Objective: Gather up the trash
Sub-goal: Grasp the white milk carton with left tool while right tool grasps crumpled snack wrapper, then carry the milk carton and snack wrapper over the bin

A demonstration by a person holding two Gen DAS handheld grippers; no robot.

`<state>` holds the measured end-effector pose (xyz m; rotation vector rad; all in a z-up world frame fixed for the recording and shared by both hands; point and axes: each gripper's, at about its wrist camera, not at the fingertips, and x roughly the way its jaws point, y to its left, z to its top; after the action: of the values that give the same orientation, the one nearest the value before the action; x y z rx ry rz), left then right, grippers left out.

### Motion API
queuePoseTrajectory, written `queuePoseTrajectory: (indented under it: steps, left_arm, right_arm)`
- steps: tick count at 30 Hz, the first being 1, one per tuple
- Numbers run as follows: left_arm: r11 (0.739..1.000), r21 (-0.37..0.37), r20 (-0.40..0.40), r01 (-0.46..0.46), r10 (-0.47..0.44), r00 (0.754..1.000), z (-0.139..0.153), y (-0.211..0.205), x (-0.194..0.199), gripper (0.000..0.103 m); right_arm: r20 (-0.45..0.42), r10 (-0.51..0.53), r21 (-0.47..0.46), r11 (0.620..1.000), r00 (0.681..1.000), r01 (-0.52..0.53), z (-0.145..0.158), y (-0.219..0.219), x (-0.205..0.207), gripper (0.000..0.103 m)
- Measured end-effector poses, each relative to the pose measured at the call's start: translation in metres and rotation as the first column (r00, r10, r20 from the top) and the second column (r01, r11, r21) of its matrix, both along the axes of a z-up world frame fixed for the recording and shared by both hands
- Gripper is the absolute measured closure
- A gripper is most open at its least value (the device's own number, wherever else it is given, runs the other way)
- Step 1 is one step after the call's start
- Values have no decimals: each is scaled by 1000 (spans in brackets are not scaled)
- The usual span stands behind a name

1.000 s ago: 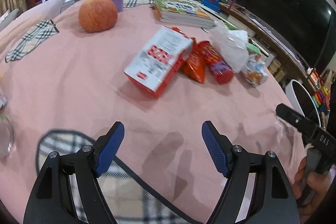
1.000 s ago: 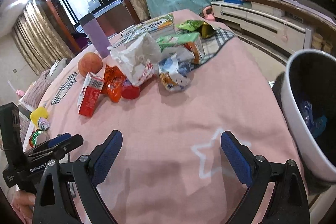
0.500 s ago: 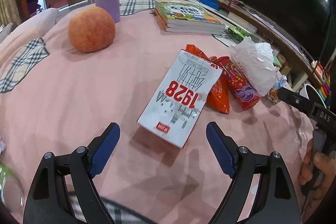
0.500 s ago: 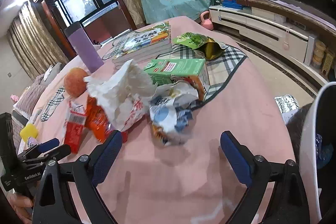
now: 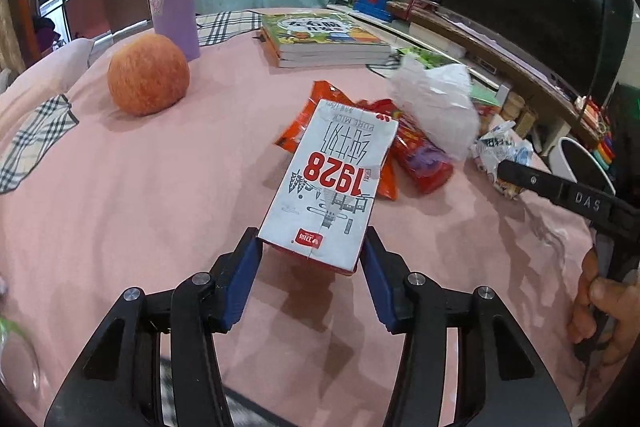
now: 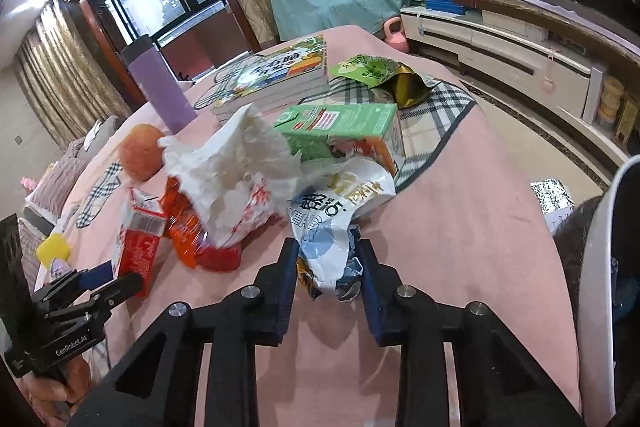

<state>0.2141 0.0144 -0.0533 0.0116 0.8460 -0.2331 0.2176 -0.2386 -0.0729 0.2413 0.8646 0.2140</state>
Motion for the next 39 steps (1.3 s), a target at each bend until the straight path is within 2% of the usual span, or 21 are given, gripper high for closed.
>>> queuePoseTrajectory:
  steps: [10, 18, 39]
  left_arm:
    - [997, -40, 23, 61, -60, 998, 10, -41, -45, 54]
    - [988, -65, 30, 136, -135, 990, 17, -81, -62, 54]
    - [949, -39, 48, 312, -310, 949, 32, -176, -88, 54]
  right_arm:
    - [11, -29, 31, 999, 1000, 29, 10, -24, -50, 74]
    - [43, -78, 47, 996, 996, 76, 25, -50, -90, 74]
    - [90, -259, 49, 966, 962, 255, 43, -137, -158, 74]
